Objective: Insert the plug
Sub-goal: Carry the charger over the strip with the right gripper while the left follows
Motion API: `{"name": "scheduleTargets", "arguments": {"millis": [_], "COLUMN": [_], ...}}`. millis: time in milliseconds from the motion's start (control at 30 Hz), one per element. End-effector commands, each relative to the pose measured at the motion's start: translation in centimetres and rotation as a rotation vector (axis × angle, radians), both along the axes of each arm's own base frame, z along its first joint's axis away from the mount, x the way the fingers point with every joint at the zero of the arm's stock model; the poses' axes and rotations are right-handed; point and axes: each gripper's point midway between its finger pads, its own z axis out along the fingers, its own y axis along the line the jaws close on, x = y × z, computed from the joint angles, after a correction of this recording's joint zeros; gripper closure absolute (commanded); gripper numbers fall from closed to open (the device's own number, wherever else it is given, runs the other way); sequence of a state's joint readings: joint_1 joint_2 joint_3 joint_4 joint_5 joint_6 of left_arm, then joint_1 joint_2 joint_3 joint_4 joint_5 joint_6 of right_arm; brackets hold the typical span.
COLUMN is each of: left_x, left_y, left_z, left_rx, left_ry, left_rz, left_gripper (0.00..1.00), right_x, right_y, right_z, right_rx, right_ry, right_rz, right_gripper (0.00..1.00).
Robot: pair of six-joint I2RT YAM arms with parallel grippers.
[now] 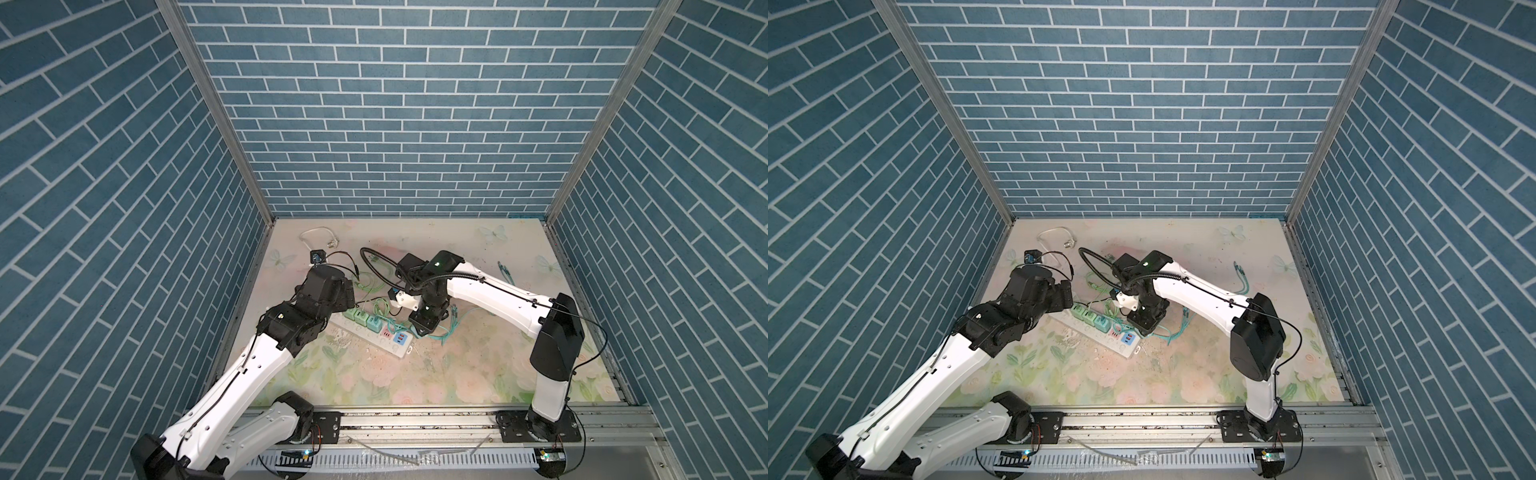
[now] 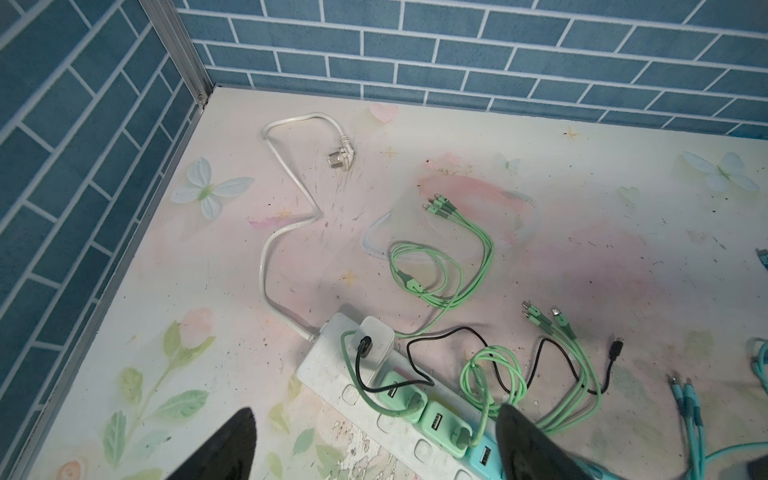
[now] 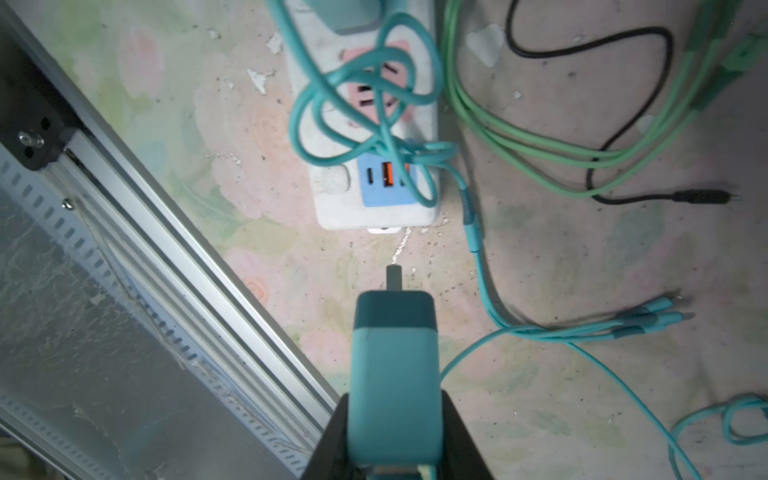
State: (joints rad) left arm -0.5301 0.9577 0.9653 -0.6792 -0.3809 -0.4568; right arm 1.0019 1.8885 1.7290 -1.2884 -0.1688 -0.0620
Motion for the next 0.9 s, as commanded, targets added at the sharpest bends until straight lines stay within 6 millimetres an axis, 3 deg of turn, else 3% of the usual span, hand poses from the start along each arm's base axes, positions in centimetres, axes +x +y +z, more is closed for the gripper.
{"name": "scheduleTargets", "arguments": {"millis": [0, 233, 433, 600, 867], "left_x": [-0.5, -1.0, -2.1, -3.6, -5.7], "left_y": [0.7, 1.2, 2.7, 4.5, 6.9], "left_z": [-1.0, -1.0, -0.8, -0.3, 0.5], "left_rx": [0.025, 0.022, 0.001, -0.014, -0.046], "left_ry": [0.032, 0.043, -0.001, -0.06, -0.138], "left_rz": [0.02, 0.044, 0.102, 0.165, 0.241], "left_gripper": [0.09, 0.09, 0.08, 0.07, 0.06], "right_x": [-1.9, -2.7, -1.4, -0.6, 0.5], "right_y": [0.4, 2.7, 4.5, 5.7, 6.2], "right_z": [0.6, 0.0, -0.9, -2.8, -4.2], "right_rx": [-0.028, -0.068, -0.11, -0.148, -0.188], "right_ry": [0.047, 0.067, 0.036, 0.045, 0.029], "right_rz": [0.091, 0.159, 0.174, 0.188, 0.19], "right_gripper": [1.0, 1.0, 1.0, 1.0, 1.0]}}
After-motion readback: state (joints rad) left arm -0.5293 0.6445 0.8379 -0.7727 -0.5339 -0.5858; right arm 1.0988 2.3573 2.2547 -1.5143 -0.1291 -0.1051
